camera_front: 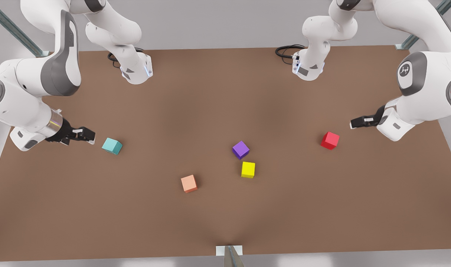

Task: Pick up red wooden cube and pass to hand red wooden cube and place in blue wooden cube

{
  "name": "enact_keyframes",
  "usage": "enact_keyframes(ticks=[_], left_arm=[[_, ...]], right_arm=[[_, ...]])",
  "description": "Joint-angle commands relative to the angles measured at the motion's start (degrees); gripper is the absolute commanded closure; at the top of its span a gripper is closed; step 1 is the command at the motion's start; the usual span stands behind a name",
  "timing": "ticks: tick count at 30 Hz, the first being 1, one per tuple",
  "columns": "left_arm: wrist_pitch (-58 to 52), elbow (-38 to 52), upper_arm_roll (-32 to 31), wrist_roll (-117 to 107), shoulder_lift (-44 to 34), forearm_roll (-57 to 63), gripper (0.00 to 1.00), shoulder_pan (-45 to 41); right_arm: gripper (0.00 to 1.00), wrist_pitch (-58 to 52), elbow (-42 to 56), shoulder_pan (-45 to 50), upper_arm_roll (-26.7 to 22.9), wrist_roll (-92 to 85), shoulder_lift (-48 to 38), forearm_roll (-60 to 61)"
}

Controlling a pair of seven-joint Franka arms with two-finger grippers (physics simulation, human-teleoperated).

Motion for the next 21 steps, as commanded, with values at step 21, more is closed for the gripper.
enact_keyframes(ticks=[21], left_arm=[[52.12, -48.17, 10.29, -55.8, 0.36, -8.79, 0.0, -3.42]], right_arm=[[0.0, -0.22, -0.24, -1.06, 0.12, -1.41, 0.82, 1.08]])
